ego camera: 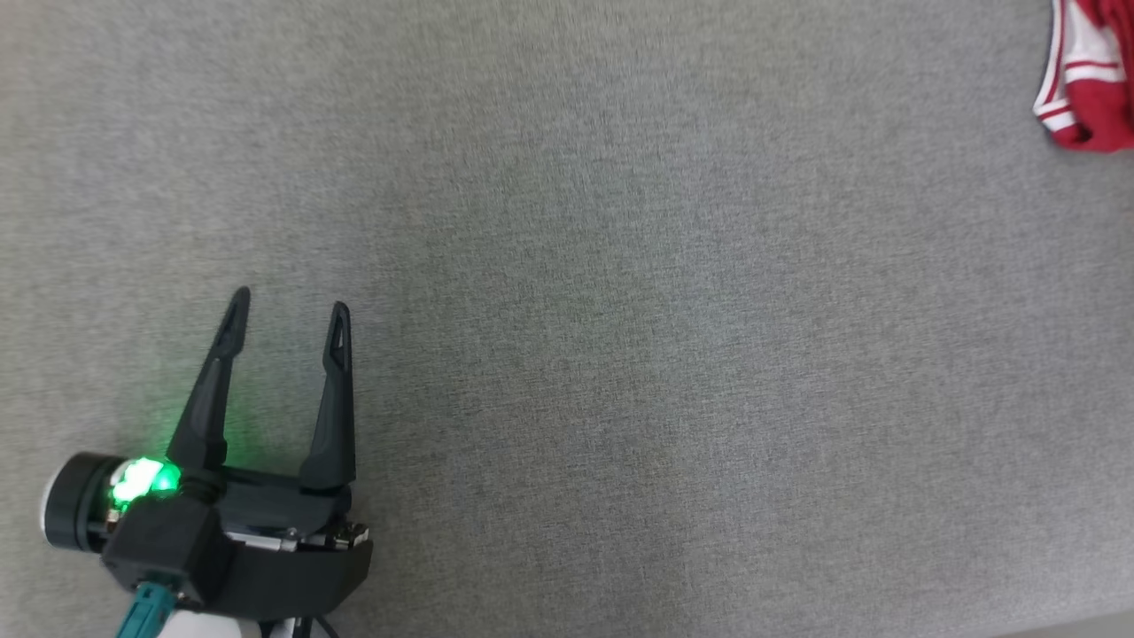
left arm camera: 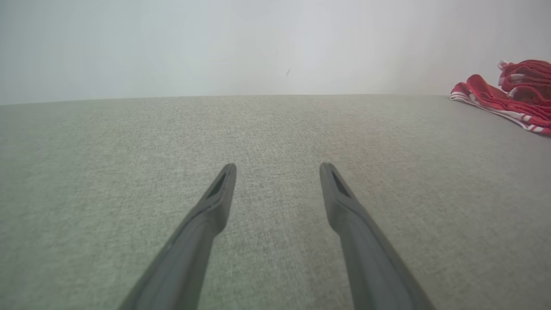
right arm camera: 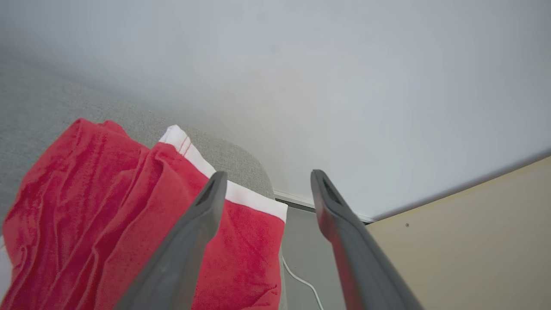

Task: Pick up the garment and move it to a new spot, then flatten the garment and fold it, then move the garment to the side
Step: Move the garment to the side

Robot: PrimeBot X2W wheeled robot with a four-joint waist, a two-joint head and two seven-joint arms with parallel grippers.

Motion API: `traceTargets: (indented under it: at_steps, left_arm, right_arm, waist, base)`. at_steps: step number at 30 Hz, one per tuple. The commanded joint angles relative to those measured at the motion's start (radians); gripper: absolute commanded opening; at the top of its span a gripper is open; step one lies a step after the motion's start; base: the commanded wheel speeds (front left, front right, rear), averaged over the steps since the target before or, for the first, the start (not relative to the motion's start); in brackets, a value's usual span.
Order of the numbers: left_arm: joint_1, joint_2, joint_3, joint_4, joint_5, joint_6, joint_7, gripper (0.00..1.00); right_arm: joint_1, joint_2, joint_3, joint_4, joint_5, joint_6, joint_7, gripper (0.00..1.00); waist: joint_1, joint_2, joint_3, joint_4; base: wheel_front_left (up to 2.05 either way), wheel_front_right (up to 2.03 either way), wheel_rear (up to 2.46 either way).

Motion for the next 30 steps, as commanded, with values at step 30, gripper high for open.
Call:
traceTargets:
  at_steps: [30]
  left_arm:
    - [0.217, -0.053, 0.101, 0.087, -0.063, 0.013, -0.002, 1.00]
  right_arm:
    - [0.716, 0.295, -0.331, -0.499, 0.002, -0.002, -0.113, 1.00]
  waist:
    - [0.0000, -0.0001, -0.515, 0.098]
  base:
    - [0.00, 0.00, 0.00]
